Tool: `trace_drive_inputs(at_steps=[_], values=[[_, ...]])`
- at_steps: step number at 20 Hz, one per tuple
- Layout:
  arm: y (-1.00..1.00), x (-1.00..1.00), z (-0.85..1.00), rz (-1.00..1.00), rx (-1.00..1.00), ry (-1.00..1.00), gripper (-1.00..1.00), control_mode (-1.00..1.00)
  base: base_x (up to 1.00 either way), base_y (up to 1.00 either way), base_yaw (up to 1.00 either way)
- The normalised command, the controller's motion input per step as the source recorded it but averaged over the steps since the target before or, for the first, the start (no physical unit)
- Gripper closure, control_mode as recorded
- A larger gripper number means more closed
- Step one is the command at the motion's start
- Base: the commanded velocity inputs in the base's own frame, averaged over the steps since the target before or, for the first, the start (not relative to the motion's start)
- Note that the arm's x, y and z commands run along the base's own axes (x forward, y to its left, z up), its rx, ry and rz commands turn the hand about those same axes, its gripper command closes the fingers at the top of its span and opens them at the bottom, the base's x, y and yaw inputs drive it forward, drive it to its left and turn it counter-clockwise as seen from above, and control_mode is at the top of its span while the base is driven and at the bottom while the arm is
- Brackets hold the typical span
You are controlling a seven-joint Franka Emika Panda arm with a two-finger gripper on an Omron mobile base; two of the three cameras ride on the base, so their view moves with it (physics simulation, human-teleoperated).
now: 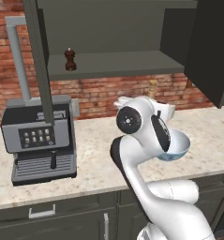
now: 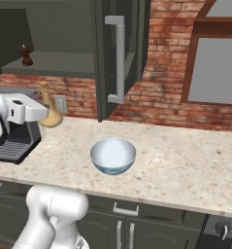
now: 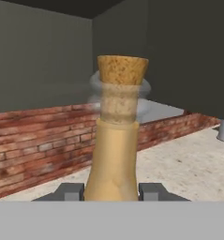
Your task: Retrieve the bottle and the shaker from the cabinet and place them next to the mixing bowl on the counter. Then add garlic from the fridge to the mixing bowl.
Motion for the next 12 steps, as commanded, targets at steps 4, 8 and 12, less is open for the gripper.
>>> trace_drive_inputs(at_steps=[4,8,12], values=[[0.0,0.0,-0.63,-0.12,0.0,-0.05,1.0,-1.0,0.0,0.0,0.0],[0.0,0.01,-0.63,-0.03,0.0,-0.07,1.0,-1.0,0.0,0.0,0.0],[0.0,0.18,-0.64,0.0,-0.03,-0.08,1.0,-1.0,0.0,0.0,0.0]])
